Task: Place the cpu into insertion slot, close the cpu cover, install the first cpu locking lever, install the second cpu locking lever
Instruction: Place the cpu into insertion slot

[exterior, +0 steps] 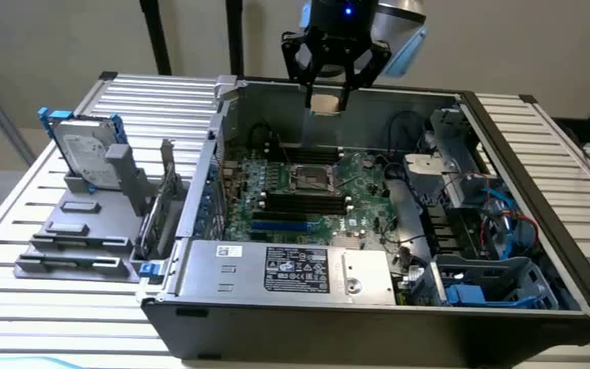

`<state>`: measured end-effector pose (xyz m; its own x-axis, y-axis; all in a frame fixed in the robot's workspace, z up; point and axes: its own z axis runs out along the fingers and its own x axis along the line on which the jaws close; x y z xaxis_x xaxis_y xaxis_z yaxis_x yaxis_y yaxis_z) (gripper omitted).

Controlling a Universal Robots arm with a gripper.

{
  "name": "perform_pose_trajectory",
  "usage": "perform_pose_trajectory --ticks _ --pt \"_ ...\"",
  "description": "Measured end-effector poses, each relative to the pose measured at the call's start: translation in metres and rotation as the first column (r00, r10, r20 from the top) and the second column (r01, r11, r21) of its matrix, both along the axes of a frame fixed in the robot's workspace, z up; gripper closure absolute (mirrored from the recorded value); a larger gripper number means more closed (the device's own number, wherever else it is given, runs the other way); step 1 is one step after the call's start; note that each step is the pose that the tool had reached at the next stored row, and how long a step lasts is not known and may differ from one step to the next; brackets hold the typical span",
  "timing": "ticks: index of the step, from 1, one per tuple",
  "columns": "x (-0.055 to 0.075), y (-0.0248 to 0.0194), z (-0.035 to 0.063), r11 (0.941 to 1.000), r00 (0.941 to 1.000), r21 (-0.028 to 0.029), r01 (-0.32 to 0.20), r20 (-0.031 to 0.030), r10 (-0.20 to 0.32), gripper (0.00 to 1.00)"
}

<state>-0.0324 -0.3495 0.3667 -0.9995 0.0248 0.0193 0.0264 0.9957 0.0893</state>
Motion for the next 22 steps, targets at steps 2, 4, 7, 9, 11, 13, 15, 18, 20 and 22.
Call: perform_pose_trajectory --ticks 2,4,7,9,11,13,15,18,20,22 --pt "0.000 0.0000 0.0000 1.0000 1.0000 0.0000 0.000 0.0000 0.000 0.46" --pt "0.000 0.0000 0.0000 1.0000 1.0000 0.0000 0.000 0.0000 0.000 0.46" --pt "0.000 0.0000 0.0000 1.0000 1.0000 0.0000 0.000 0.0000 0.000 0.46" --pt "0.000 0.0000 0.0000 1.0000 1.0000 0.0000 0.000 0.0000 0.000 0.46" --pt "0.000 0.0000 0.0000 1.0000 1.0000 0.0000 0.000 0.0000 0.000 0.46" --pt "0.000 0.0009 0.0000 1.0000 1.0000 -0.0001 0.000 0.0000 0.000 0.46" --pt "0.000 0.0031 -0.0002 1.0000 1.0000 -0.0004 0.000 0.0000 0.000 0.46" --pt "0.000 0.0075 -0.0004 1.0000 1.0000 -0.0033 0.000 0.0000 0.000 0.46" --pt "0.000 0.0106 -0.0006 1.0000 1.0000 -0.0075 0.000 0.0000 0.000 0.46" --pt "0.000 0.0133 -0.0008 0.9999 1.0000 -0.0145 0.000 0.0000 0.000 0.46"
